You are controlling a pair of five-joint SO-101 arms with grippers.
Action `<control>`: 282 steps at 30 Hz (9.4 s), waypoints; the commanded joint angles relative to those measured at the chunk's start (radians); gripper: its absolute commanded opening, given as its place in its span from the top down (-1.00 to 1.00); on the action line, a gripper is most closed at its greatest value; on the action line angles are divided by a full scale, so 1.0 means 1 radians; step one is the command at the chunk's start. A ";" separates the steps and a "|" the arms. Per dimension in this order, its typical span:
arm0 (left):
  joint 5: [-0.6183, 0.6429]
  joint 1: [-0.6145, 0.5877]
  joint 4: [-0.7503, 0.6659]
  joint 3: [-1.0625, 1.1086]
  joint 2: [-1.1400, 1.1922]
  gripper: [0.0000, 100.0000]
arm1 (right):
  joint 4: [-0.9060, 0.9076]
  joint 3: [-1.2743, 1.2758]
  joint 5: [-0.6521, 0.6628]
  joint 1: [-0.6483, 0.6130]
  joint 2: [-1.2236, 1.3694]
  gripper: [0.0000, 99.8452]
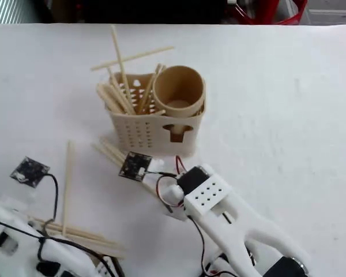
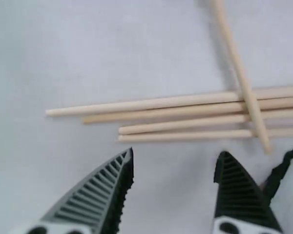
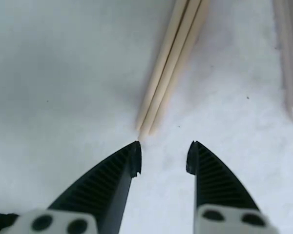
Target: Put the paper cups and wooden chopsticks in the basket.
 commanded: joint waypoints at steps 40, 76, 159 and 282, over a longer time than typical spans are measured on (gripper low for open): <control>-0.282 0.415 -0.321 0.072 -0.521 0.46 | 0.013 -0.006 0.002 -0.010 -0.030 0.68; -0.178 0.335 -0.081 0.124 -0.846 0.46 | 0.041 -0.012 -0.015 -0.010 -0.031 0.68; 1.588 0.467 0.068 -0.990 0.871 0.56 | -0.400 -0.143 0.002 -0.133 0.444 0.70; 1.590 0.432 0.031 -0.967 0.872 0.56 | -0.702 -0.832 -0.318 -0.027 0.056 0.96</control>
